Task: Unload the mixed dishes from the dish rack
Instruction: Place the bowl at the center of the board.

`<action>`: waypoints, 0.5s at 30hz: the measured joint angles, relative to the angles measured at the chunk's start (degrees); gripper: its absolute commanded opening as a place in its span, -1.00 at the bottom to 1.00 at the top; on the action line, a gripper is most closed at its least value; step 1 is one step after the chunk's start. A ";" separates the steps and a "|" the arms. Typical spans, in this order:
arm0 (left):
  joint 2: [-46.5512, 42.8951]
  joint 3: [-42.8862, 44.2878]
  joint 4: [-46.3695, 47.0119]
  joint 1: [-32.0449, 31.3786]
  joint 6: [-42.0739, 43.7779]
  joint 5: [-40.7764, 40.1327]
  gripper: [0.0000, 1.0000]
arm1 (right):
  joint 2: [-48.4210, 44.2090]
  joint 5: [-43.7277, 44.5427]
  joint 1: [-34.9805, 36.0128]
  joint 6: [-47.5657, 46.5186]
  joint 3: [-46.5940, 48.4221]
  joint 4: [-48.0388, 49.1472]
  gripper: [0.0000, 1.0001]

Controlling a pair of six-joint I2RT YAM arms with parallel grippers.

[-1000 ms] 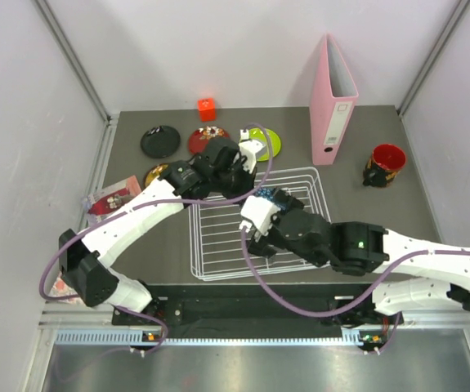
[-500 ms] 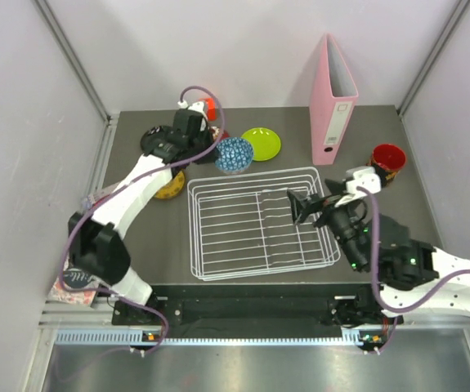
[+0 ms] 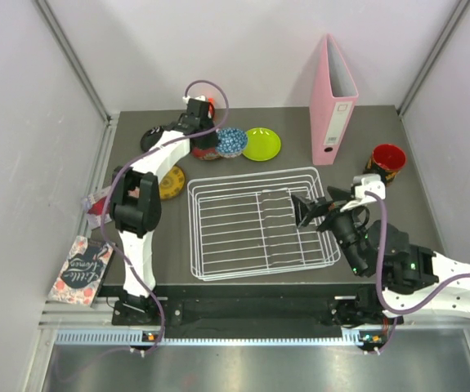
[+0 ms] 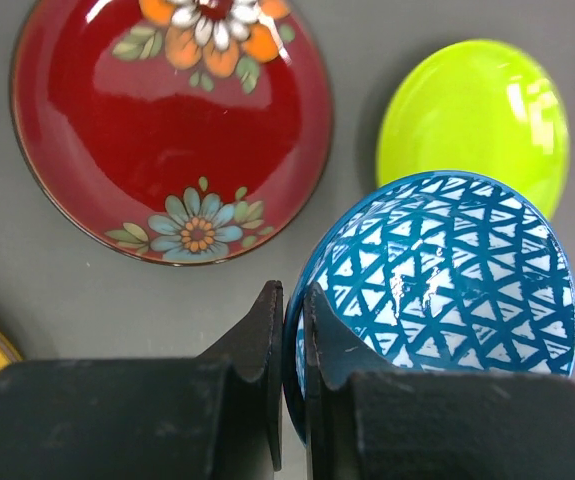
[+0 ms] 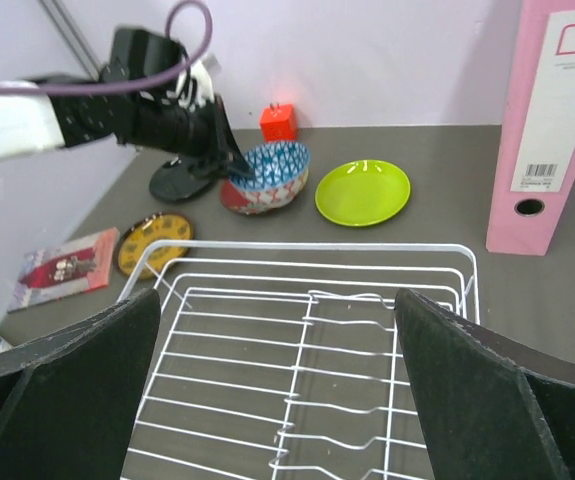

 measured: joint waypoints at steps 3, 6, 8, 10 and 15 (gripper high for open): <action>1.86 -0.02 -0.07 0.15 0.22 0.07 -1.00 | -1.14 0.90 0.00 -0.28 -0.35 1.05 0.99; 2.80 -0.52 0.13 0.17 0.39 1.33 -1.00 | -1.70 1.60 0.00 -1.01 -1.16 2.16 0.99; 2.80 -2.12 1.11 0.17 0.39 2.40 -1.00 | -1.53 1.92 0.00 -1.62 -1.64 2.86 0.99; 2.84 -3.39 1.57 0.17 0.42 3.23 -1.00 | -1.20 2.16 0.00 -2.03 -1.95 3.23 0.99; 3.76 -4.85 1.99 0.17 0.87 4.09 -1.00 | 0.31 2.38 0.00 -3.06 -2.54 4.68 0.99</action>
